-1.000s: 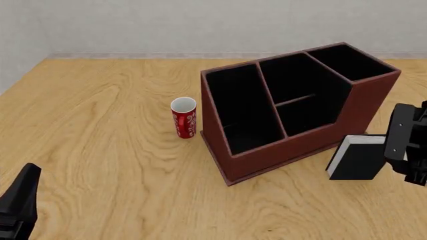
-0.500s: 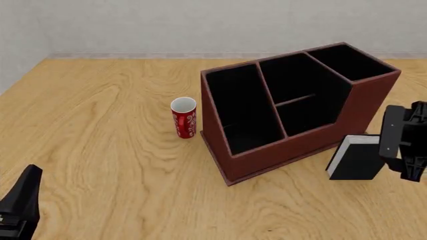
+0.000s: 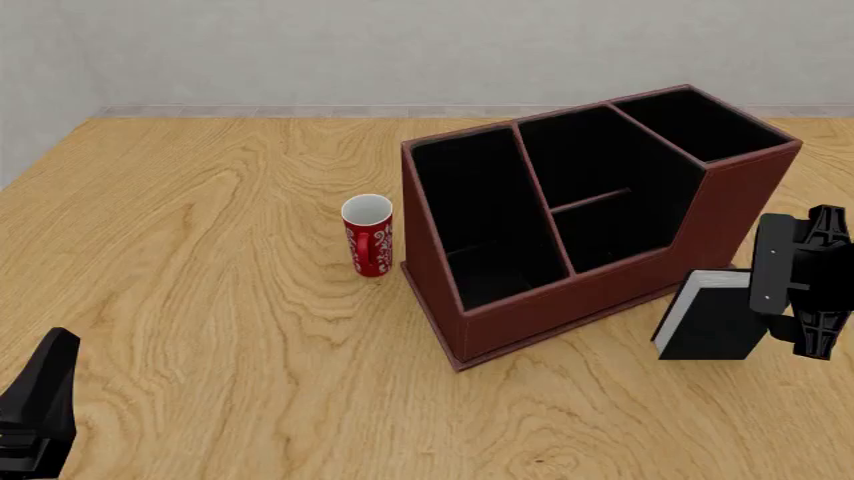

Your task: Pick up the book and place it in the left compartment of the caddy.

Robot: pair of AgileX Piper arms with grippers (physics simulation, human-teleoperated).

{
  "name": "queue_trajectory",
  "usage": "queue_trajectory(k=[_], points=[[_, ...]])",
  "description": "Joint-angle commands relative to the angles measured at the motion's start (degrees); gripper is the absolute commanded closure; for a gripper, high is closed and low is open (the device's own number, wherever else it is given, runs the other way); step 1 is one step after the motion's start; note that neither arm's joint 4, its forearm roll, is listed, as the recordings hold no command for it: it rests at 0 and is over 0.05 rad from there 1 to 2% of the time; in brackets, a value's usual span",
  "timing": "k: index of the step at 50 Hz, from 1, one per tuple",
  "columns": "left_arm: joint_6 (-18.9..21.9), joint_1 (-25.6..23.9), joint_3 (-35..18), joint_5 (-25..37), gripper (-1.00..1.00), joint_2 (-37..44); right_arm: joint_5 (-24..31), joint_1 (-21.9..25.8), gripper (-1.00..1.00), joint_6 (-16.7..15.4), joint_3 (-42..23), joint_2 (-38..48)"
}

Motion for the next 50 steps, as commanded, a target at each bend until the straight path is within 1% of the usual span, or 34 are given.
queue_trajectory(k=[1, 6, 9, 15, 16, 25, 39, 40, 42, 45, 50], points=[[-0.20, 0.46, 0.66, -0.35, -1.00, 0.00, -1.43, -0.22, -1.00, -0.84, -0.32, 2.24], [-0.32, 0.66, 0.80, -0.36, -1.00, 0.00, -1.98, -0.12, -1.00, -1.01, 0.15, 3.01], [-0.34, 0.86, 1.18, -0.63, -1.00, 0.00, -2.20, 0.63, -1.00, -0.30, 0.02, 3.77], [-0.46, 1.08, 2.08, -1.34, -1.00, 0.01, -2.44, 0.82, -1.00, -0.35, 0.64, 4.28], [-0.61, 1.08, 2.42, -1.52, -1.00, 0.01, -2.68, 0.55, -1.00, -0.77, 1.03, 4.52], [-0.56, 0.94, 2.88, -1.70, -1.00, 0.01, -3.93, 0.20, -1.00, -1.26, 1.44, 6.04], [-0.59, 1.18, 2.88, -1.71, -1.00, 0.02, -3.26, 0.62, -1.00, -1.28, 1.94, 5.94], [-0.68, 1.19, 2.81, -1.66, -1.00, 0.02, -2.64, 0.83, 1.00, -1.07, 1.95, 5.39], [-0.73, 1.15, 3.10, -2.04, -1.00, 0.01, -0.96, 0.07, 1.00, -2.26, 3.56, 3.73], [-0.91, 1.03, 3.09, -1.99, -1.00, 0.01, -0.84, -0.25, 1.00, -2.84, 4.40, 2.29], [-1.04, 0.84, 2.93, -1.97, -1.00, 0.01, 0.90, -1.16, 1.00, -4.38, 6.53, -0.96]])
